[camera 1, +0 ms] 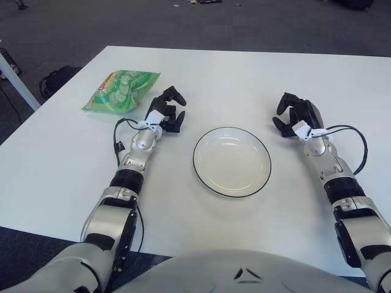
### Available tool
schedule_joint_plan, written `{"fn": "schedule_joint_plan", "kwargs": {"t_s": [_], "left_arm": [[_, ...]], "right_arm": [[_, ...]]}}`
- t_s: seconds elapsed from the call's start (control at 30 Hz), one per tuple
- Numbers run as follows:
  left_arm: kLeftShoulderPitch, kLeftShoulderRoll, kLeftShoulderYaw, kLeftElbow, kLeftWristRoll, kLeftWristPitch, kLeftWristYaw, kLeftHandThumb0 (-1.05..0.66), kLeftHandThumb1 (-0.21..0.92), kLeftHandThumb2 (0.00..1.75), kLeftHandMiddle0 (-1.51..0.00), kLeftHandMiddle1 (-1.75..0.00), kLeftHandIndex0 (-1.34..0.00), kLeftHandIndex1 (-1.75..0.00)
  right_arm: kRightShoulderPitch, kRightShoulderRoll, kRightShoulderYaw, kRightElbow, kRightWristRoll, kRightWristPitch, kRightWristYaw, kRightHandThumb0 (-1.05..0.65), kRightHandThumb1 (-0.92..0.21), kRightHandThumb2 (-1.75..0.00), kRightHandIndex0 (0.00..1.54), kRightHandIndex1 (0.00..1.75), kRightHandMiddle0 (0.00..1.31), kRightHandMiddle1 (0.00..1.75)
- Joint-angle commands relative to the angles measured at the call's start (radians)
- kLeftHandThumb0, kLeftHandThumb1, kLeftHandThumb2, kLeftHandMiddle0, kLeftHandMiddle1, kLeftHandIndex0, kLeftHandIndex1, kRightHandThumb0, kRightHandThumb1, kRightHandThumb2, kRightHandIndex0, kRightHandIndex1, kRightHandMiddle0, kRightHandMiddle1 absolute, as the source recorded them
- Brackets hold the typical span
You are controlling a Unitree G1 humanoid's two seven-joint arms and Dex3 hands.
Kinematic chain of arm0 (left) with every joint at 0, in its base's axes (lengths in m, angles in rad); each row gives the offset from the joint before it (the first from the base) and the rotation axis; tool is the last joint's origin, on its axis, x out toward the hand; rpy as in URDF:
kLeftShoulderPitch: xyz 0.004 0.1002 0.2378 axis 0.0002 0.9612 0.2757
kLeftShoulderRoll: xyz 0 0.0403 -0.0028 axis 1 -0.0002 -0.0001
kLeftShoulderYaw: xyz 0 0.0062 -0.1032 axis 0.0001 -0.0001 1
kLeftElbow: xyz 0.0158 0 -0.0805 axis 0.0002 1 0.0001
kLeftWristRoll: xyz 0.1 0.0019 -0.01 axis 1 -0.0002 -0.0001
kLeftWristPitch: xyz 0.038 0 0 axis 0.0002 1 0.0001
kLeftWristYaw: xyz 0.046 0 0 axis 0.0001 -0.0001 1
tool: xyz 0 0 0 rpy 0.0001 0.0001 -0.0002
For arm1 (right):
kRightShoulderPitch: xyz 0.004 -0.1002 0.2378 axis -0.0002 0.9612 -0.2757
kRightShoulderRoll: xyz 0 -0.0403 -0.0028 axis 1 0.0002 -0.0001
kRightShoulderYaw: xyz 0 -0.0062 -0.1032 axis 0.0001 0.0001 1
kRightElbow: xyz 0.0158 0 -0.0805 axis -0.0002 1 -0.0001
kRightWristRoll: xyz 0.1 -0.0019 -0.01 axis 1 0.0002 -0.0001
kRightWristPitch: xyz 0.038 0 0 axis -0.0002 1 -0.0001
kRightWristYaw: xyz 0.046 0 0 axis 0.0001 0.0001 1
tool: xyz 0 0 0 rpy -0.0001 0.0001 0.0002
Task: Put the snack into the plate.
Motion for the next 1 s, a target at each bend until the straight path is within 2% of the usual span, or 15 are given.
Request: {"fn": "schedule_joint_plan", "kwargs": {"t_s": [0.0,0.13,0.33,0.47,0.57,0.7,0.97], "left_arm": [[0.117,0.053,-0.033,0.005,0.114,-0.033,0.110,-0.49,0.31,1.33,-1.23,-1.75,-0.62,-1.75],[0.167,0.087,-0.022,-0.139,0.159,-0.045,0.150,-0.49,0.30,1.33,-1.23,-1.75,-0.62,-1.75],[0.264,0.130,0.000,-0.338,0.156,-0.030,0.120,-0.49,0.30,1.33,-1.26,-1.75,-0.62,-1.75],[0.351,0.168,0.042,-0.585,0.230,0.039,0.100,-0.48,0.32,1.32,-1.29,-1.75,-0.61,-1.75],[0.366,0.171,0.064,-0.687,0.291,0.098,0.099,-0.47,0.35,1.28,-1.30,-1.75,-0.59,-1.75],[0.363,0.172,0.089,-0.762,0.367,0.170,0.115,-0.46,0.37,1.25,-1.29,-1.75,-0.57,-1.75],[0.363,0.211,0.152,-0.874,0.421,0.247,0.095,-0.46,0.37,1.24,-1.24,-1.75,-0.56,-1.75]], "right_arm": [[0.081,0.023,0.039,0.043,-0.034,0.074,0.032,-0.54,-0.20,-1.46,1.25,1.75,0.72,1.75],[0.083,0.021,0.046,0.033,-0.033,0.080,0.043,-0.54,-0.19,-1.47,1.26,1.75,0.72,1.75],[0.083,0.016,0.053,0.031,-0.031,0.081,0.053,-0.54,-0.19,-1.47,1.28,1.75,0.72,1.75],[0.078,0.005,0.060,0.045,-0.036,0.063,0.052,-0.54,-0.19,-1.47,1.28,1.75,0.72,1.75],[0.073,-0.003,0.063,0.057,-0.037,0.052,0.054,-0.54,-0.19,-1.47,1.28,1.75,0.72,1.75],[0.064,-0.016,0.069,0.081,-0.037,0.036,0.063,-0.53,-0.20,-1.45,1.29,1.75,0.71,1.75],[0.049,-0.029,0.073,0.116,-0.033,0.012,0.068,-0.53,-0.21,-1.44,1.29,1.75,0.70,1.75]]}}
